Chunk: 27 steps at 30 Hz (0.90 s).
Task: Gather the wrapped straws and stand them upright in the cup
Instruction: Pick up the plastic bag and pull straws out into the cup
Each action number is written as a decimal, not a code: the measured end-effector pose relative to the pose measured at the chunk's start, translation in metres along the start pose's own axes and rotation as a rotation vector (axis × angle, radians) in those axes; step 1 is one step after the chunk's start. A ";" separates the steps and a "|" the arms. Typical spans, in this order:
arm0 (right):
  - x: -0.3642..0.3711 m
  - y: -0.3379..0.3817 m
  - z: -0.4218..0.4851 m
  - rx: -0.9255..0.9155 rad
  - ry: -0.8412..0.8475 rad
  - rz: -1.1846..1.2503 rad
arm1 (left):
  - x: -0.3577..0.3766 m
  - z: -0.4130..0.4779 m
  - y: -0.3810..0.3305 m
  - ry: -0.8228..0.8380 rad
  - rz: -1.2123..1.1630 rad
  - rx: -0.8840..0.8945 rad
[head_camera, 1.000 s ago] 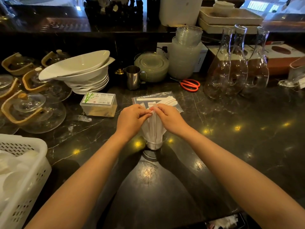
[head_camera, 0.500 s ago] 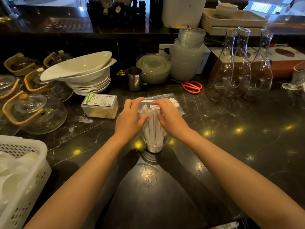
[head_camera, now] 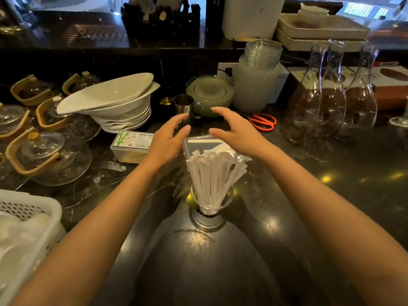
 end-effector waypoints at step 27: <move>0.062 -0.201 0.061 0.636 0.335 -0.326 | 0.120 0.097 0.113 0.542 0.769 -0.215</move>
Point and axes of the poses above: each hand's wrist, its own z-axis towards the middle knuckle, its own x-axis out of the palm, y = z × x, the point moved 7 cm from there along z, towards the middle knuckle, and after that the axes turned 4 degrees about -y, right-handed, at the moved point
